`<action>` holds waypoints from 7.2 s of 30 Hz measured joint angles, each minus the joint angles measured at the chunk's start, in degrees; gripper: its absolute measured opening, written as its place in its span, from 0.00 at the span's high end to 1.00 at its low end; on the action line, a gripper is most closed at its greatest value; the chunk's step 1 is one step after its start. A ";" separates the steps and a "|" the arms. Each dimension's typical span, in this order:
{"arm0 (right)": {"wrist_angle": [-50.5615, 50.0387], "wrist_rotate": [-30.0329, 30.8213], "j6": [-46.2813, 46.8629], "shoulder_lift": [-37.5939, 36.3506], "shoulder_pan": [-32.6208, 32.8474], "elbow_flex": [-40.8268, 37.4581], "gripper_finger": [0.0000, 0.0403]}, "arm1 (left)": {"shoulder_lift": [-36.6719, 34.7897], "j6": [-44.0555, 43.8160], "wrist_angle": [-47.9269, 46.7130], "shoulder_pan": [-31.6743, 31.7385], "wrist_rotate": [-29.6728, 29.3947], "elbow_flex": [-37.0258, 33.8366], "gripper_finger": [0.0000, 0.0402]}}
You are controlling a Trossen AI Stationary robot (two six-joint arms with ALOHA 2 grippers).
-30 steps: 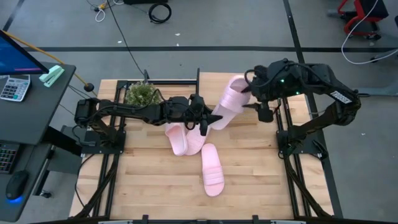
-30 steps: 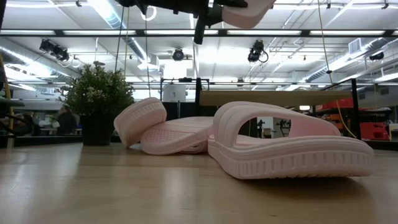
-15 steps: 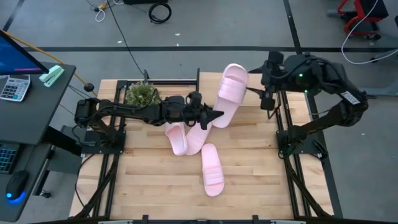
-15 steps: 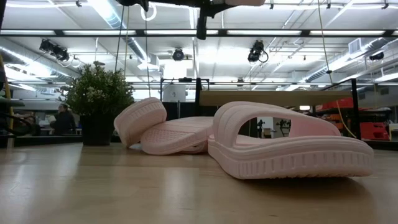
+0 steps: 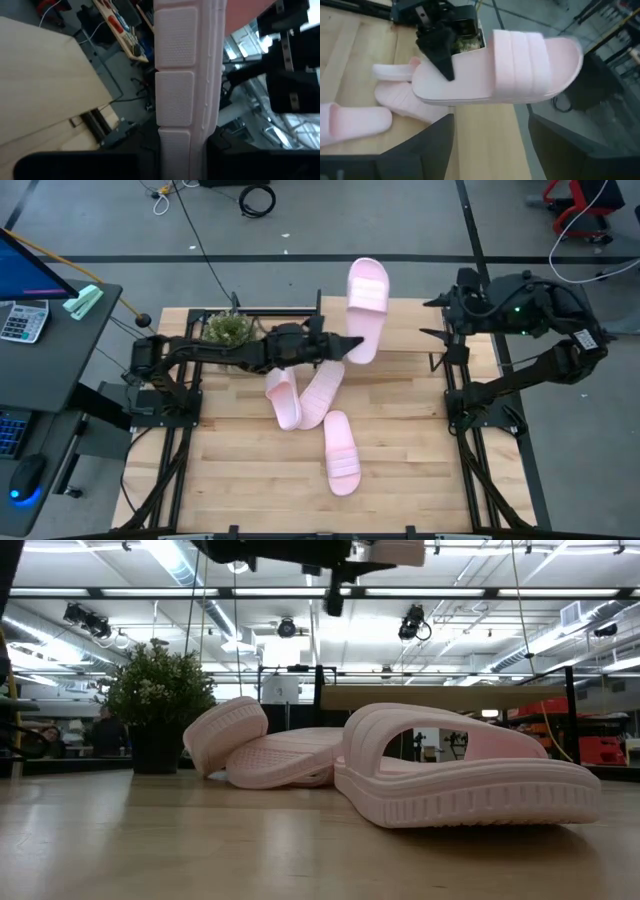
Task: Pick and place slides into the shelf
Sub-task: Put the bottom right pink slide on the shelf, then put the top left pink slide on the shelf
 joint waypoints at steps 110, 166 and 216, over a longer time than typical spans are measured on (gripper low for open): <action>-12.49 -4.47 18.77 -6.28 3.51 -0.90 0.40 | 46.05 -27.26 -15.60 0.35 -0.36 51.61 0.77; -12.49 -7.53 19.44 -4.45 3.52 -0.92 0.40 | 45.96 -33.08 -21.84 3.59 9.54 51.63 0.27; -12.48 -7.49 21.04 -4.45 3.49 -0.92 0.40 | 37.79 -20.95 -52.63 2.59 9.50 51.56 0.27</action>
